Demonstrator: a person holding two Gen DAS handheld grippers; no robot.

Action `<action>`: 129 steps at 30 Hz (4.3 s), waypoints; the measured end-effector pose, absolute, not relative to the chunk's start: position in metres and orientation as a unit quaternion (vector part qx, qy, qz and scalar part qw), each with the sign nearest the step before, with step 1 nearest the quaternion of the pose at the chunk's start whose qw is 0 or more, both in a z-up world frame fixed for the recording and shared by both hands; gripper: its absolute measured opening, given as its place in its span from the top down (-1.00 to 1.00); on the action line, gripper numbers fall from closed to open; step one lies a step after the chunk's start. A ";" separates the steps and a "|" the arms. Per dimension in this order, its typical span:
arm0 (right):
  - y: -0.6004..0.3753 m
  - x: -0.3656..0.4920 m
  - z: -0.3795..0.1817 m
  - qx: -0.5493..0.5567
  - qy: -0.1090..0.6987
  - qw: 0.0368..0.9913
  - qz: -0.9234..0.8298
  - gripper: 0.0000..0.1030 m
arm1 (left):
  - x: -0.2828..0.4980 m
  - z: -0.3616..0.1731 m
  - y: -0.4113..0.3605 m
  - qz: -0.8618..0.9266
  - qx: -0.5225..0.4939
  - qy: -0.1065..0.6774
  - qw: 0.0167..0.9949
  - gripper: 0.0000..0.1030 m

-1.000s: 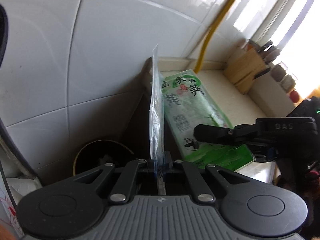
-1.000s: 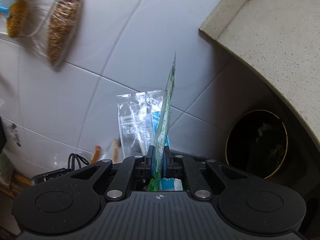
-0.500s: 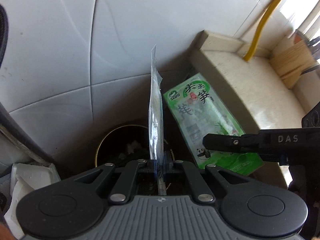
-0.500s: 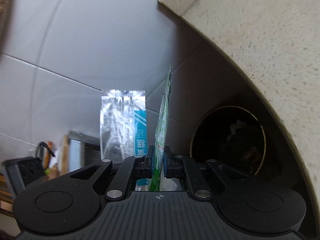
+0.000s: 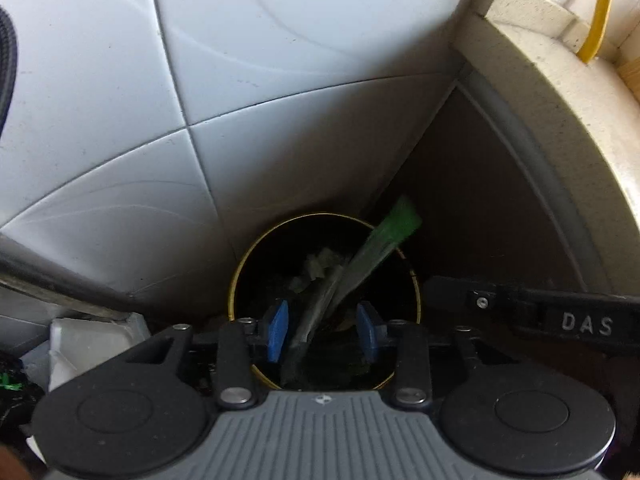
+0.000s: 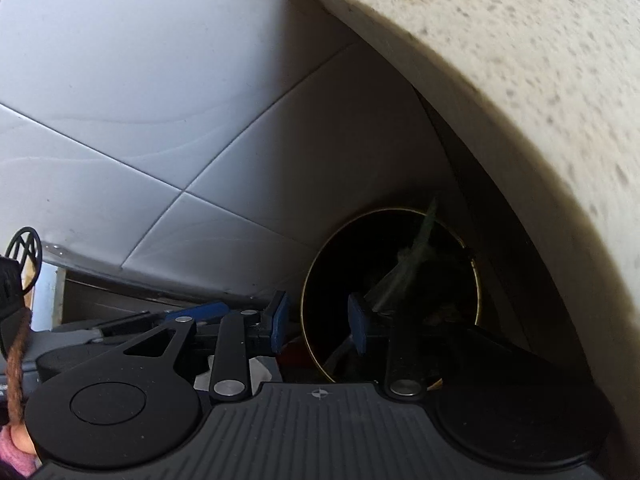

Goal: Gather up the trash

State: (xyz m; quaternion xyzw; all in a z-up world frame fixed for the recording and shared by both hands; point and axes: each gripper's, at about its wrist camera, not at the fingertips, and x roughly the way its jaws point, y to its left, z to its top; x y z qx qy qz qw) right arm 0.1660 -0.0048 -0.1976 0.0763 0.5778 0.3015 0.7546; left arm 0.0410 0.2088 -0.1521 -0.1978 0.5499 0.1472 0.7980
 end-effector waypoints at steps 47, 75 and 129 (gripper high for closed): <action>-0.082 0.029 -0.020 0.025 0.341 0.909 0.237 -0.67 | -0.058 0.016 0.111 0.165 -0.054 0.328 0.929 -0.39; -0.154 -0.035 -0.001 -0.004 0.345 0.903 0.257 -0.76 | -0.122 0.027 0.017 0.219 -0.064 0.343 0.911 -0.70; -0.184 -0.057 0.000 0.003 0.343 0.907 0.245 -0.85 | -0.142 0.039 -0.019 0.180 -0.063 0.322 0.927 -0.88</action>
